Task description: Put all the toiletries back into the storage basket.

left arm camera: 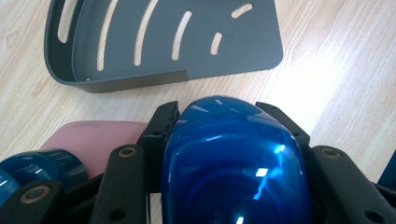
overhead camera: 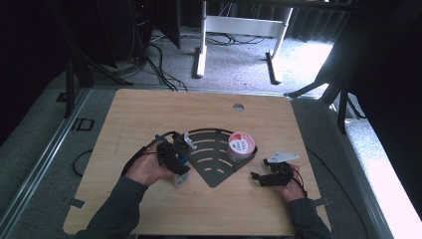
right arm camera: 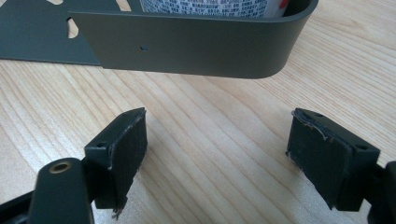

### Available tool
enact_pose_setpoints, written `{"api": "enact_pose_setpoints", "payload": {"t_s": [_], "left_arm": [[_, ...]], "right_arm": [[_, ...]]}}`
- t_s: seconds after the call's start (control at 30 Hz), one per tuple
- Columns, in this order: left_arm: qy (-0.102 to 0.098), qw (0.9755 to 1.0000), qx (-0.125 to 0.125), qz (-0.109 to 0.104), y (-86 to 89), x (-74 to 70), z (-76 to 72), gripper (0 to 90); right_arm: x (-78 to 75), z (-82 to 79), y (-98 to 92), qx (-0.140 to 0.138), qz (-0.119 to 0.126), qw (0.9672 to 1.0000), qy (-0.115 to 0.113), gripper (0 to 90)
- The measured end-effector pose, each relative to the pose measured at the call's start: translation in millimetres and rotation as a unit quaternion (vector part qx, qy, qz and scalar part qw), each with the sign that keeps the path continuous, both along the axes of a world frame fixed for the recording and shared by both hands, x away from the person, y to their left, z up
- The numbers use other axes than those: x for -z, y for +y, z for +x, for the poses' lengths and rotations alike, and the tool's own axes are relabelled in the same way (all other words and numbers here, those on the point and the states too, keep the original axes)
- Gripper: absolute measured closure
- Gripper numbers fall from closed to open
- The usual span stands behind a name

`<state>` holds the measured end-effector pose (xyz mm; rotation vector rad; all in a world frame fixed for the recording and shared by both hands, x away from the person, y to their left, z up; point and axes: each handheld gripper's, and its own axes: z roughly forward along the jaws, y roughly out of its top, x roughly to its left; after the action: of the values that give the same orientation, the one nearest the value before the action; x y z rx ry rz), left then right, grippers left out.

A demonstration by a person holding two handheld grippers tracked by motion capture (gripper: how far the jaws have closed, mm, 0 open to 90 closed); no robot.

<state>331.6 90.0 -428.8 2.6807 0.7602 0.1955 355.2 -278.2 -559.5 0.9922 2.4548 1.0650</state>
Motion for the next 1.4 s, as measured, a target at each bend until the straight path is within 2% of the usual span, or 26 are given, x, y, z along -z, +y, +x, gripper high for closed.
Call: {"api": "enact_pose_setpoints", "payload": {"t_s": [0.3, 0.9, 1.4], "left_arm": [[0.007, 0.9997, 0.008, 0.021, -3.7, 5.6, 2.0, 52.3], [0.023, 0.9992, 0.011, 0.030, -4.2, 8.7, 4.8, 51.9], [0.030, 0.9991, 0.001, 0.029, -5.9, 7.1, 6.5, 54.4]], "right_arm": [[0.0, 0.1, -0.2, 0.000, 0.001, 1.0000, 0.000, 19.6], [0.0, 0.1, -0.1, 0.000, 0.000, 1.0000, 0.000, 19.6], [0.0, 0.1, -0.1, 0.000, 0.001, 1.0000, 0.001, 19.6]]}}
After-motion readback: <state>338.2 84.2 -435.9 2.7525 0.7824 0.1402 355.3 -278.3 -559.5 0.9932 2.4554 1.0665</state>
